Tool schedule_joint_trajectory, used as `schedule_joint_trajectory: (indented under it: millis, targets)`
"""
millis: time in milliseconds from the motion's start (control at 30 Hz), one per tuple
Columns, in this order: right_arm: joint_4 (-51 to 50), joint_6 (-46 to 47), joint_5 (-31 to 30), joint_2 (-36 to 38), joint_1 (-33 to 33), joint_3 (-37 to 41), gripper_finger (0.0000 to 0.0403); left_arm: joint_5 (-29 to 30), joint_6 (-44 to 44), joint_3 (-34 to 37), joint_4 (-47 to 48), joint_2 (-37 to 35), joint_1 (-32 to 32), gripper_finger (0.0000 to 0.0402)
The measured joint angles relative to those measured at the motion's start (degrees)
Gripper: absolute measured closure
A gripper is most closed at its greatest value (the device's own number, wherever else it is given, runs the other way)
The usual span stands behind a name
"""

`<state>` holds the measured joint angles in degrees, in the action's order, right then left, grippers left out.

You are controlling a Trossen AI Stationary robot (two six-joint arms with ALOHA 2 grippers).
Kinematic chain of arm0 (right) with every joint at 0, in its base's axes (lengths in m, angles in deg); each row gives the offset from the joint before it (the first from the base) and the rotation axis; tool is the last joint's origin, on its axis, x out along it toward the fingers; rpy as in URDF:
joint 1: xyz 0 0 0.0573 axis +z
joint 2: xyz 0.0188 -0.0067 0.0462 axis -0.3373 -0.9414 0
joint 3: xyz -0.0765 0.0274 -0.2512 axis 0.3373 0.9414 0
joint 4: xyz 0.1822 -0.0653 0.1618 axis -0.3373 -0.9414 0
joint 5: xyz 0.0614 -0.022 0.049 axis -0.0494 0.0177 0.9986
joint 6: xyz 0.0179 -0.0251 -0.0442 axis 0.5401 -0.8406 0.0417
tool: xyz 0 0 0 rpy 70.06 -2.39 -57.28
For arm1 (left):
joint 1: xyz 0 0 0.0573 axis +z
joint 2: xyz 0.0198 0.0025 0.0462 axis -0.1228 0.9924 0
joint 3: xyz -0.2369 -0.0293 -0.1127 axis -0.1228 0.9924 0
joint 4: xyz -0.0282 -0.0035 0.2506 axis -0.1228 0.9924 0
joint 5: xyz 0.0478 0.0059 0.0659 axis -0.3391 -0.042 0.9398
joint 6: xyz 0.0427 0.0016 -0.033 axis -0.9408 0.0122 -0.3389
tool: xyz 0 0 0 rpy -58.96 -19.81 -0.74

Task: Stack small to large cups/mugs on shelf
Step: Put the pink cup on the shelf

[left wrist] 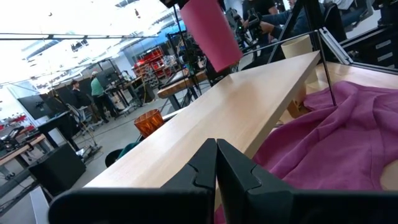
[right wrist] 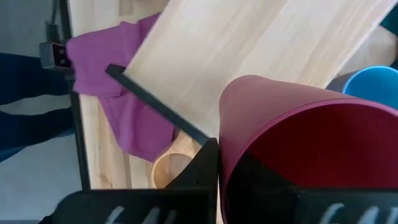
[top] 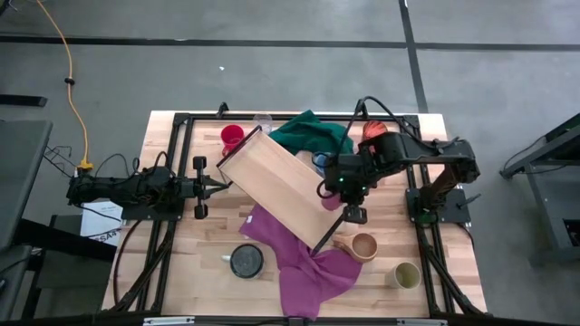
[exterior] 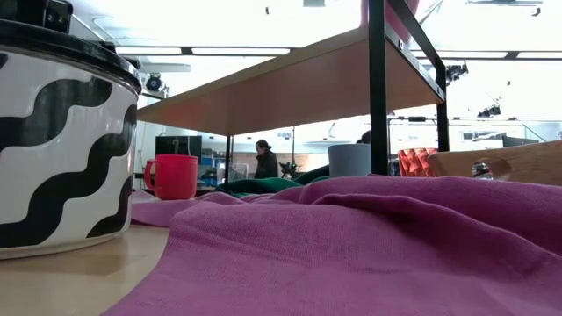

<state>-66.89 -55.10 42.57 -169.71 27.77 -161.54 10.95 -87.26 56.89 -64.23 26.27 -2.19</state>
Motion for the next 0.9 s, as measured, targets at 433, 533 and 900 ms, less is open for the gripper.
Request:
schedule_joint_trajectory:
  millis: [433,533,900]
  targets:
    - [0.0,0.6,-0.2,-0.3,-0.5,0.0,0.0403,0.0,0.0,0.0,0.0,0.0,0.0,0.0401]
    - [0.0,1.2,0.0,-0.3,-0.3,0.0,0.0403,0.0,0.0,0.0,0.0,0.0,0.0,0.0401]
    - [0.0,1.0,-0.4,0.0,0.6,1.5,0.0403,0.0,0.0,0.0,0.0,0.0,0.0,0.0401]
